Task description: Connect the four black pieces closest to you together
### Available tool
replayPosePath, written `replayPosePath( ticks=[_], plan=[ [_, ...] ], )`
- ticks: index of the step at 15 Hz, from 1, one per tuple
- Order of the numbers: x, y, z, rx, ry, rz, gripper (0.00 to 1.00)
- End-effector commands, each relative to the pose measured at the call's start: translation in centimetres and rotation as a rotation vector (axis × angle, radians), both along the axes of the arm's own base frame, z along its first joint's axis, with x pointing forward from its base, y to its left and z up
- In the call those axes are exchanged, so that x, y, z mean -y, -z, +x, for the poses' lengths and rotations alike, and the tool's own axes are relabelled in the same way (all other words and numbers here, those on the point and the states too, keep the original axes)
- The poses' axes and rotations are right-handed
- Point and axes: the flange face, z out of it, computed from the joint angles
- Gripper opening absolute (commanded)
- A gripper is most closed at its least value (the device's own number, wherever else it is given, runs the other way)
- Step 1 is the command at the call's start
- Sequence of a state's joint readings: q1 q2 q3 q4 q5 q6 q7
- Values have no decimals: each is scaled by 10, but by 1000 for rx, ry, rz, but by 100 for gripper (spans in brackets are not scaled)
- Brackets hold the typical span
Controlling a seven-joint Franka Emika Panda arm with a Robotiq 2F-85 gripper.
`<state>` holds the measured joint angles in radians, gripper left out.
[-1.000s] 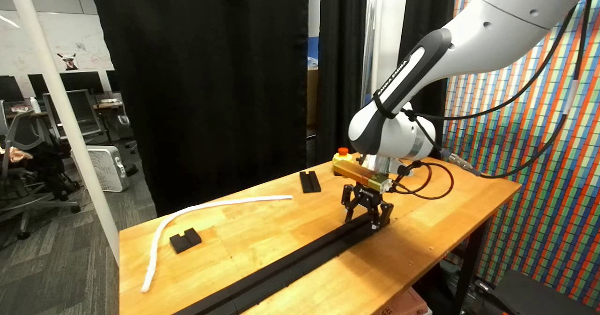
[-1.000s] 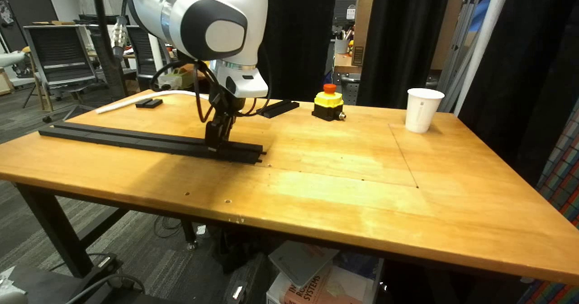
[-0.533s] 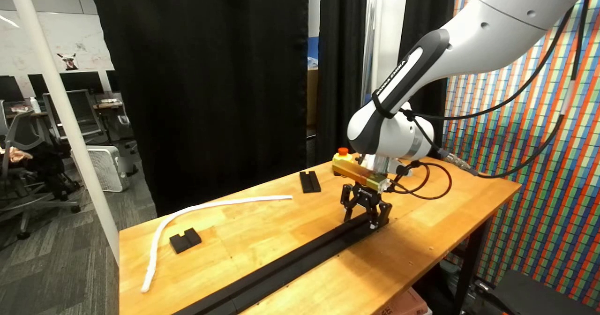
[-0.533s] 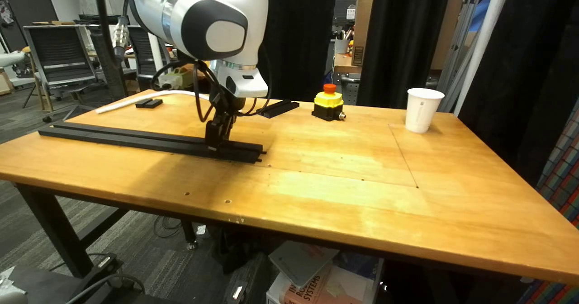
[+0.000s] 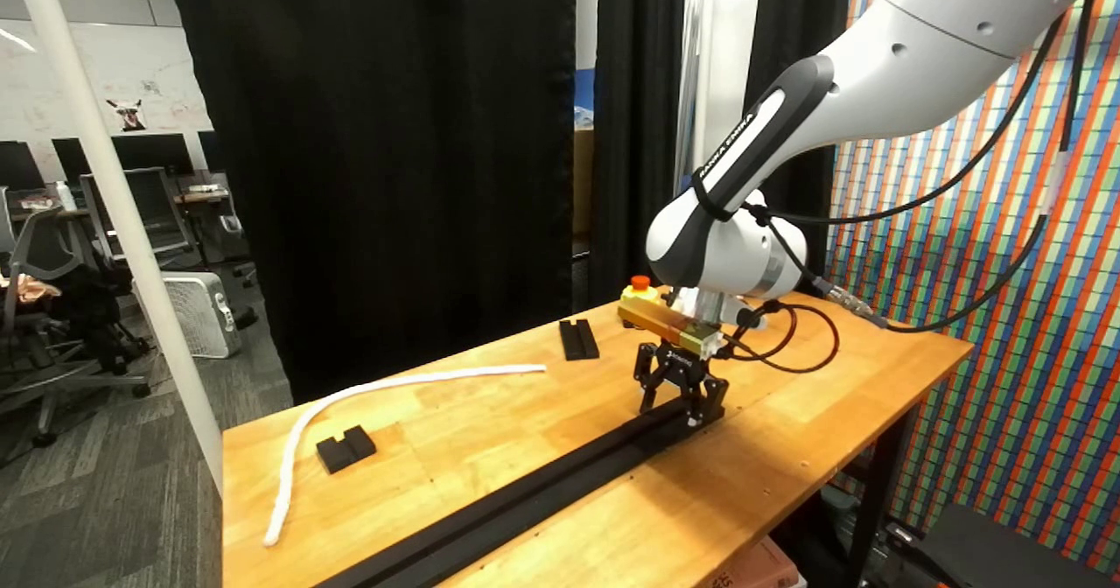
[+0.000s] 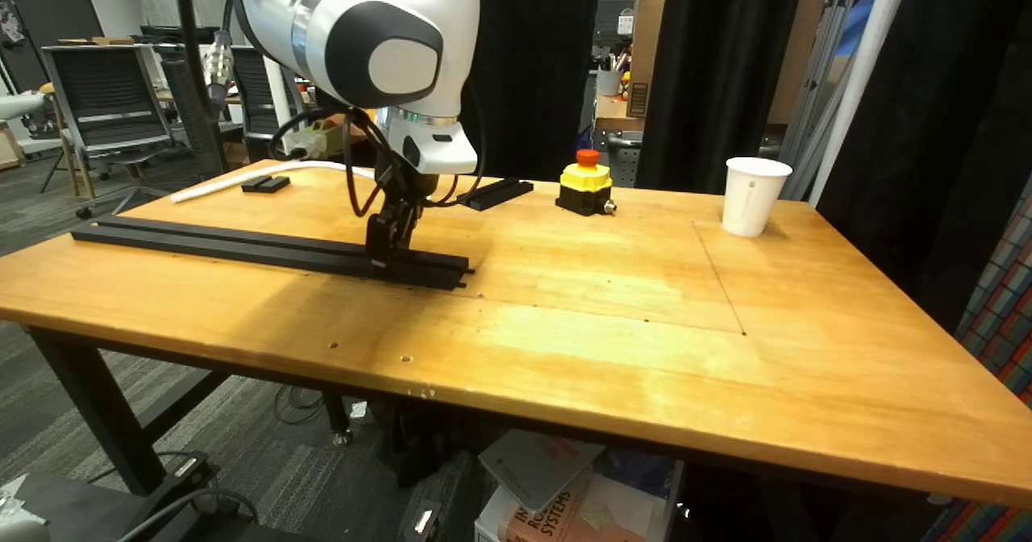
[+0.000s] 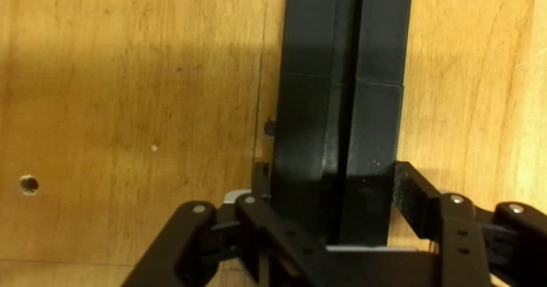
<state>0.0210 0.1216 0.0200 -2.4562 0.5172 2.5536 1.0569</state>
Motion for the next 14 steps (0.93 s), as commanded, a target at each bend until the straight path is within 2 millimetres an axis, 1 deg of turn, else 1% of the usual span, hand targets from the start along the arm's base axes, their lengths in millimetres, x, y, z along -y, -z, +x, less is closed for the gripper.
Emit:
replayPosePath(
  ticks=[1, 11, 12, 13, 14],
  plan=[
    [-5, 8, 7, -10, 23, 4, 47],
    [-6, 9, 6, -50, -4, 17, 47],
    [-7, 9, 6, -49, 1, 20, 93],
    [-7, 9, 6, -51, 3, 19, 94],
    [-7, 12, 5, -61, 1, 18, 99]
  ],
)
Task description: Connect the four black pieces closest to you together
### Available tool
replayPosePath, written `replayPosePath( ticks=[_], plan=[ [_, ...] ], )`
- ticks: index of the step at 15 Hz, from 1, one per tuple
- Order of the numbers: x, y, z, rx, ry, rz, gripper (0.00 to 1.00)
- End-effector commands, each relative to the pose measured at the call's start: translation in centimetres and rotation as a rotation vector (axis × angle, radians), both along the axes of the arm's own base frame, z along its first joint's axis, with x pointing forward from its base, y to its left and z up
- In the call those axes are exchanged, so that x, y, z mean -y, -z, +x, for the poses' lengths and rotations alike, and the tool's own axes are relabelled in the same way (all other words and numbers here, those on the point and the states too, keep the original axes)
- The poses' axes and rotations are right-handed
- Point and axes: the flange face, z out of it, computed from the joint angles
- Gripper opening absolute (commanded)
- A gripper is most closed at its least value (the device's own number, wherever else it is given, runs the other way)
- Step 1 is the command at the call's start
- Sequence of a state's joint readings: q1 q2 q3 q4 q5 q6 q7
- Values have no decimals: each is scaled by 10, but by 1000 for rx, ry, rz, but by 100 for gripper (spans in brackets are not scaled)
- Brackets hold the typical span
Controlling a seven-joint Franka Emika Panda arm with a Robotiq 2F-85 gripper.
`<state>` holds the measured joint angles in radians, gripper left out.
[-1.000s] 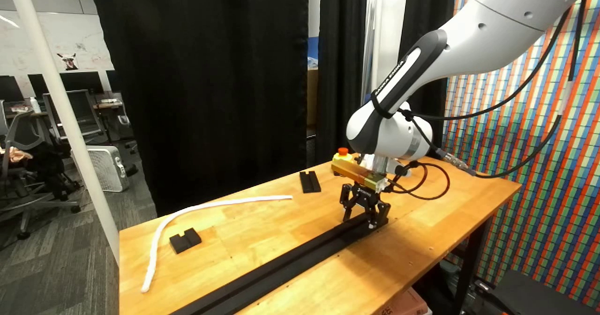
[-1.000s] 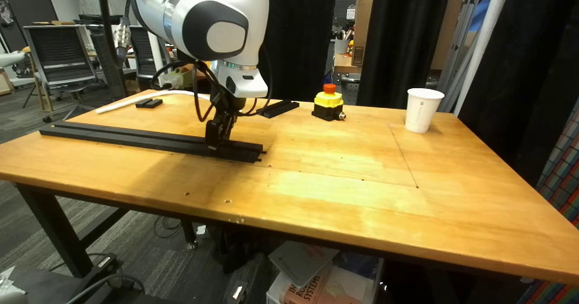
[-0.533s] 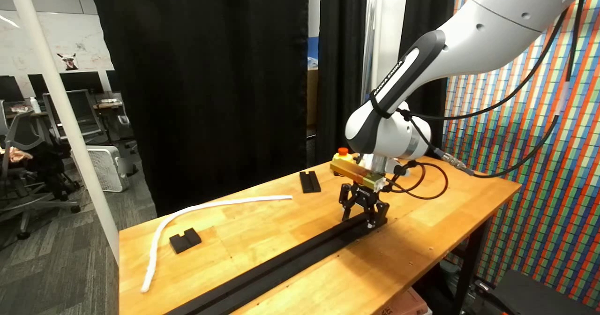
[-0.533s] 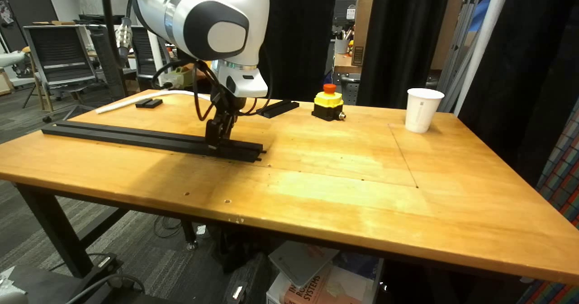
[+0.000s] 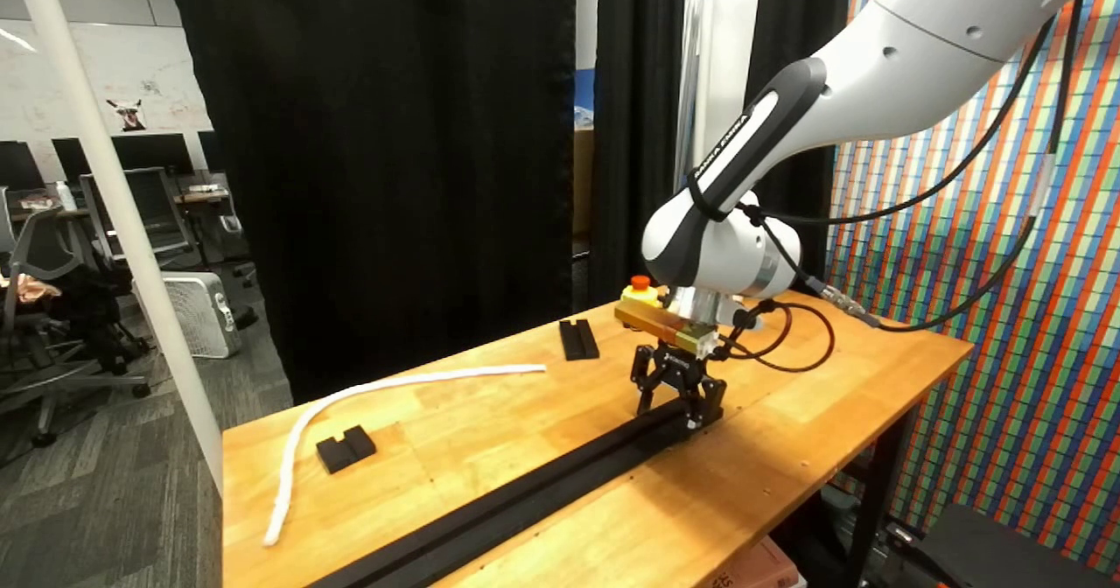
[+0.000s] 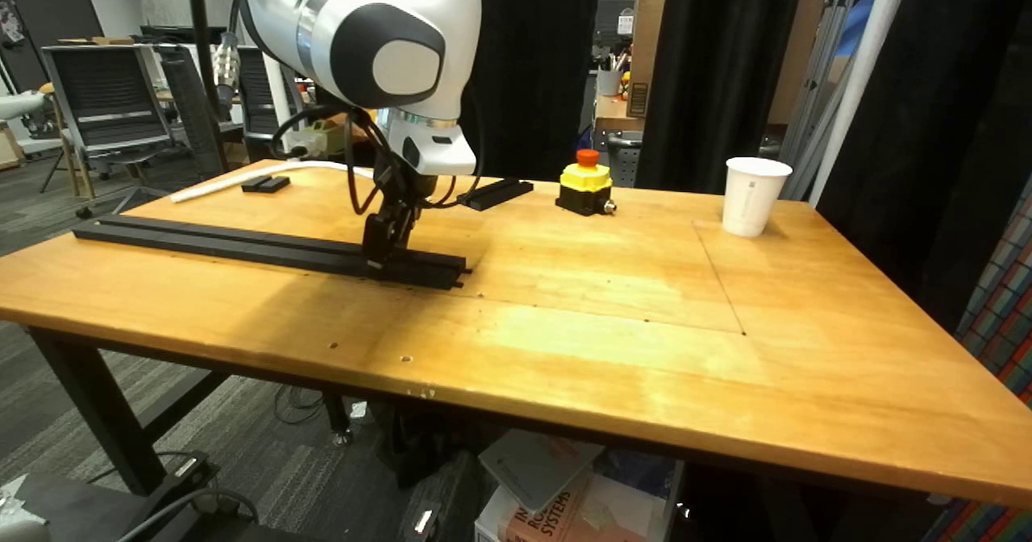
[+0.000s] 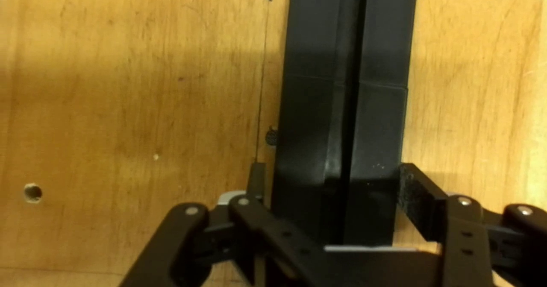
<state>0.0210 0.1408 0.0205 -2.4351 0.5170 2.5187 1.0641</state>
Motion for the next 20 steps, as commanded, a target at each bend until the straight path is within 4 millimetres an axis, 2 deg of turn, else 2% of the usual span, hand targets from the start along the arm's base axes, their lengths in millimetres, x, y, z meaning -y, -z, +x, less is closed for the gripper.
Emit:
replayPosePath(
  ticks=[1, 3, 6, 10, 13, 16, 18, 20],
  plan=[
    [-5, 11, 1, -39, 2, 5, 100],
    [-6, 14, 2, -50, 0, 2, 100],
    [-5, 8, 3, -54, -4, -16, 100],
    [-7, -20, 2, -46, -72, -84, 100],
    [-11, -57, -4, -28, -192, -149, 100],
    [-9, -105, -14, 34, -332, -248, 100],
    [-6, -136, -26, 69, -423, -272, 100],
    [0, -165, -48, 109, -533, -284, 100]
  ],
)
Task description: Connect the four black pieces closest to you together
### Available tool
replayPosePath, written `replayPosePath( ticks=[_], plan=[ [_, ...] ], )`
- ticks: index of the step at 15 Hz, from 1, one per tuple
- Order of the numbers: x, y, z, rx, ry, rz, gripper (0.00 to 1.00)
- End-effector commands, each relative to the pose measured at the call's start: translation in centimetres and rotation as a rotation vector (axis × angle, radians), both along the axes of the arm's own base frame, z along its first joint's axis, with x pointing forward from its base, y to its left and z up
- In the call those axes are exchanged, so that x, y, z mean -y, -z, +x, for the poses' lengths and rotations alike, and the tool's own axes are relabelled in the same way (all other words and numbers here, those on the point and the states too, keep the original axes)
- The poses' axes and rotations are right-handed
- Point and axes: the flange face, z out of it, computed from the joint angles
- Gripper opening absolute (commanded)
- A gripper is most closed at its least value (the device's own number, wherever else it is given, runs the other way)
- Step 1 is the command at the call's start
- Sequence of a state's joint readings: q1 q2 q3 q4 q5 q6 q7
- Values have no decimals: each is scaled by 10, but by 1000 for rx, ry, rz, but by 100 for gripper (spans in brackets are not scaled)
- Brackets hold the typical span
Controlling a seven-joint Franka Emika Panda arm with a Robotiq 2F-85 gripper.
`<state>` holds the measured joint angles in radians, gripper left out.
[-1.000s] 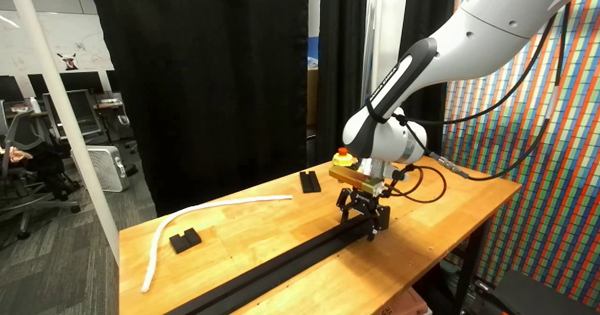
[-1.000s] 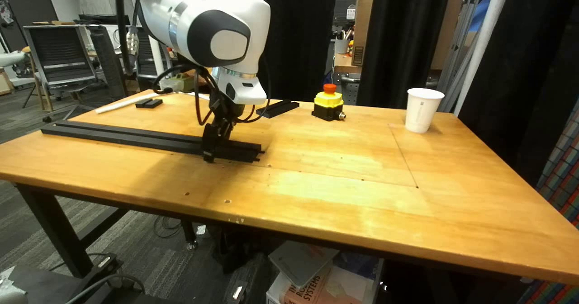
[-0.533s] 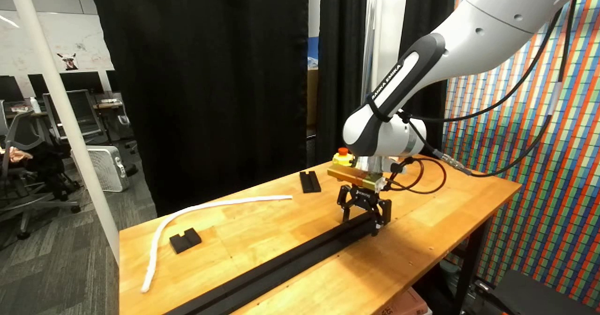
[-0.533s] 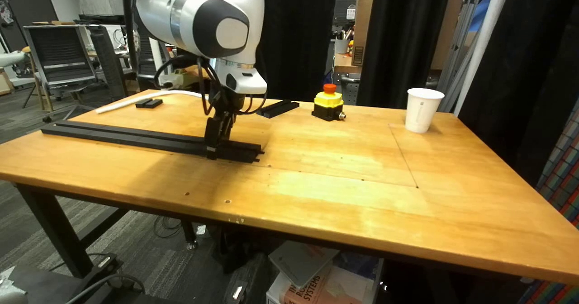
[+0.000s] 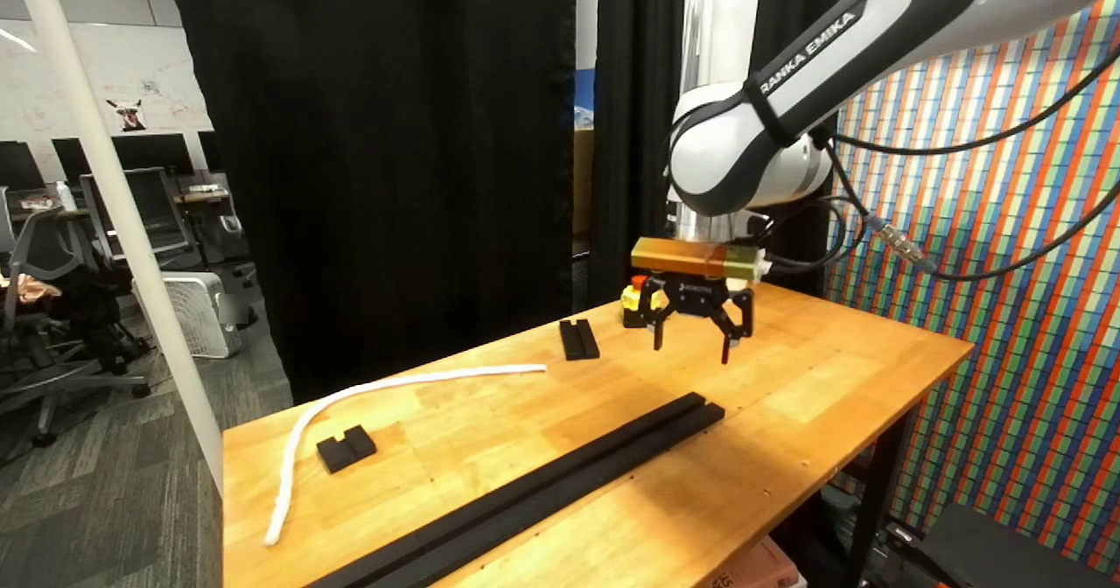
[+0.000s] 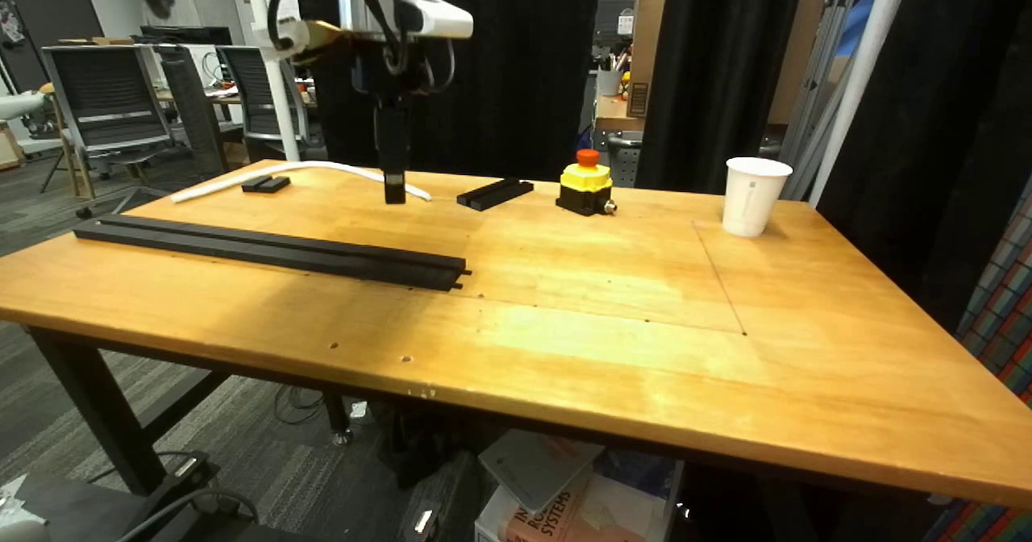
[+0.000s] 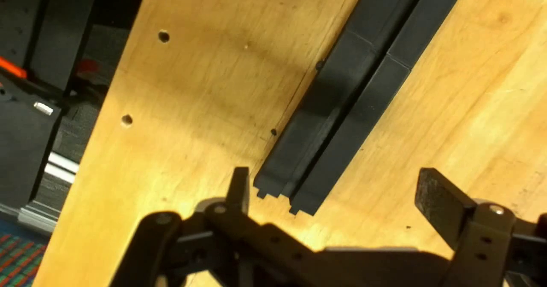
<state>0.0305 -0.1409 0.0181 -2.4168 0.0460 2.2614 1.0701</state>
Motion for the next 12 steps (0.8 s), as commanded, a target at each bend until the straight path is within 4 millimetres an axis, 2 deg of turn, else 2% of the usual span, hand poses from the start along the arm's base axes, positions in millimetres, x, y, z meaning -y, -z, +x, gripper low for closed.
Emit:
replayPosePath(
  ticks=[1, 7, 12],
  plan=[
    [13, -57, -49, 39, -193, -13, 100],
    [48, -126, -136, 41, -522, 9, 100],
    [79, -177, -218, 31, -667, -26, 100]
  ],
)
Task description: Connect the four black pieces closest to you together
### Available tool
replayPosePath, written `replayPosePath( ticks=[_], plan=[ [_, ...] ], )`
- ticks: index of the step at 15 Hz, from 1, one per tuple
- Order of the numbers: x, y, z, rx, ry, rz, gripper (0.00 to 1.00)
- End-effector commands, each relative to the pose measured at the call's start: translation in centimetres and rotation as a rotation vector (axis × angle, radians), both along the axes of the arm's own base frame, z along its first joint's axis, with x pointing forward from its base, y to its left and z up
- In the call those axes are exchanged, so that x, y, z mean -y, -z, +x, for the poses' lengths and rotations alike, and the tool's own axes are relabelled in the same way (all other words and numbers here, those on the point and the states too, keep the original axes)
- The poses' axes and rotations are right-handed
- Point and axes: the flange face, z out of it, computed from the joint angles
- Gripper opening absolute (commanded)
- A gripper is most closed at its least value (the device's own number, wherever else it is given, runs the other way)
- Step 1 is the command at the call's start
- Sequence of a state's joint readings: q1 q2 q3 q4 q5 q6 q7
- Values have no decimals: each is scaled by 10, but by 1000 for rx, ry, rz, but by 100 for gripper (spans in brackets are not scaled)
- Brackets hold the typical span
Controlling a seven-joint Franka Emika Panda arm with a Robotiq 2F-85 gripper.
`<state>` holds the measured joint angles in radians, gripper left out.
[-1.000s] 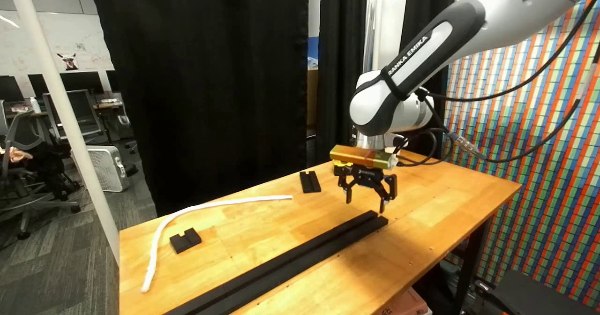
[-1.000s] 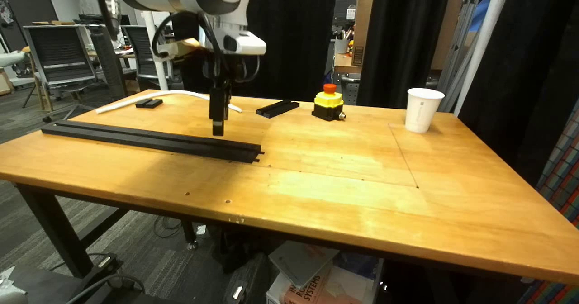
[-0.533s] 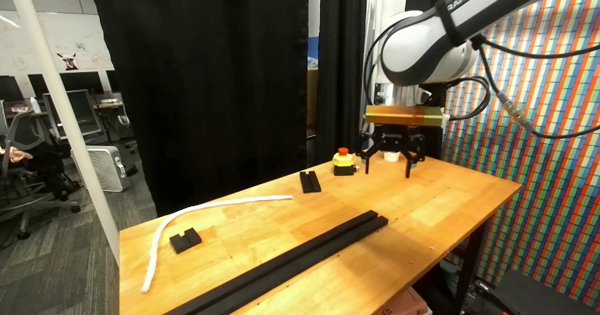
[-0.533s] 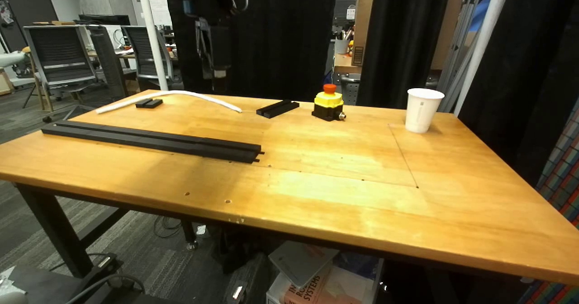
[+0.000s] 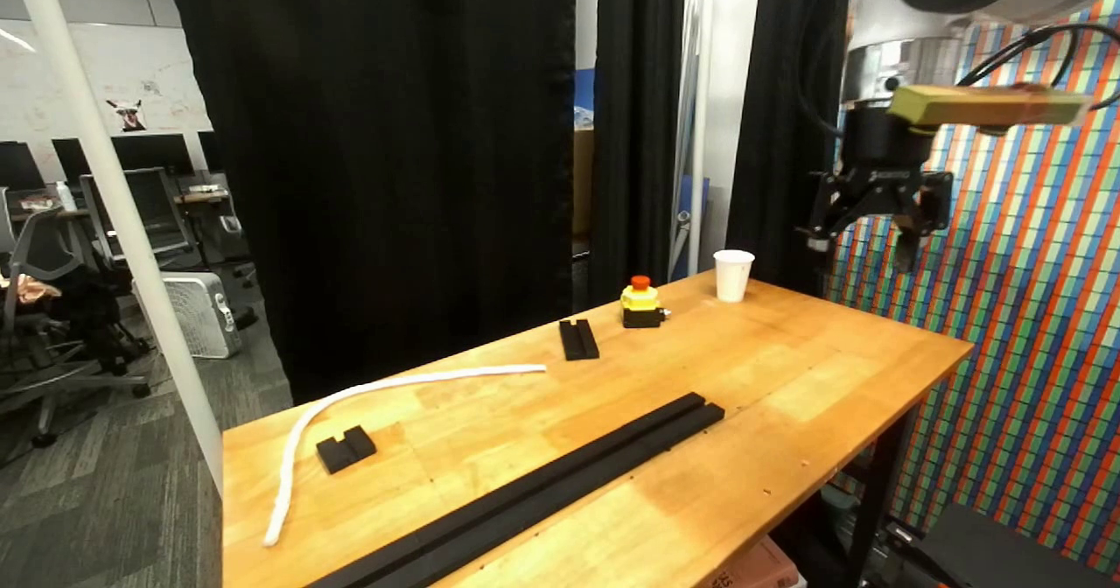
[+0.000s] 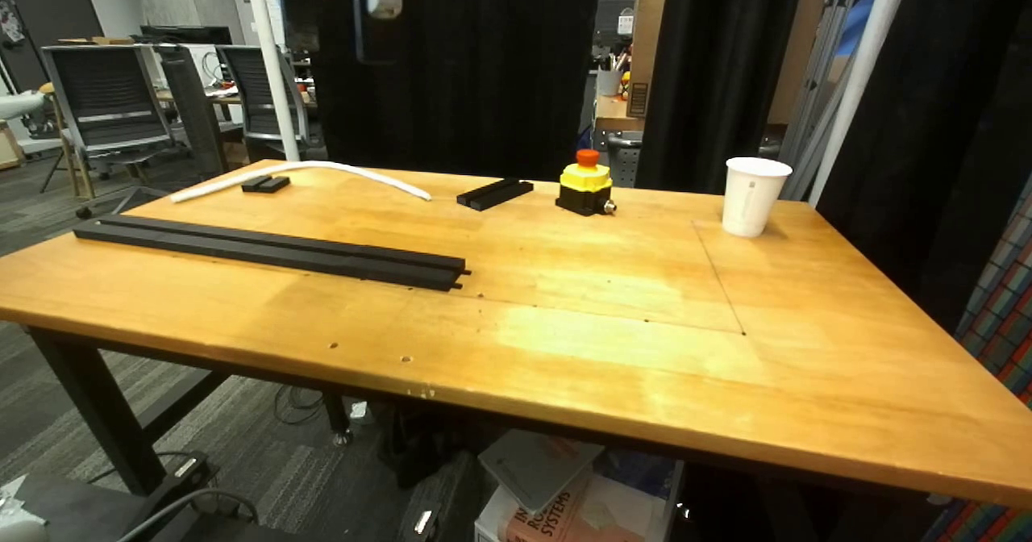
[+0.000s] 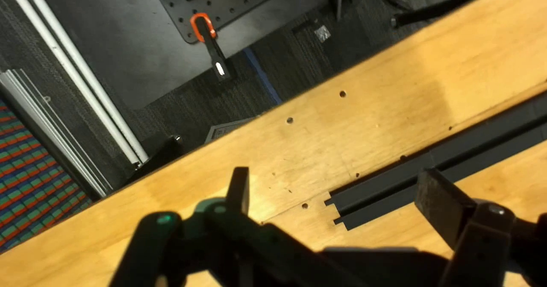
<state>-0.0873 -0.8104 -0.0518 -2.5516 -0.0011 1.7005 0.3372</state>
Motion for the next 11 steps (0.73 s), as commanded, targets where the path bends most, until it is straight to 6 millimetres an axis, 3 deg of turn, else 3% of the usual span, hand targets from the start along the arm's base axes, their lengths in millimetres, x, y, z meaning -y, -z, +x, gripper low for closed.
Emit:
replayPosePath(
  ticks=[1, 6, 7, 11],
  plan=[
    [14, -32, -66, 53, -99, -55, 100],
    [31, -41, -116, 123, -153, -91, 100],
    [26, -44, -95, 83, -132, -74, 100],
    [28, -40, -111, 115, -141, -73, 100]
  ],
)
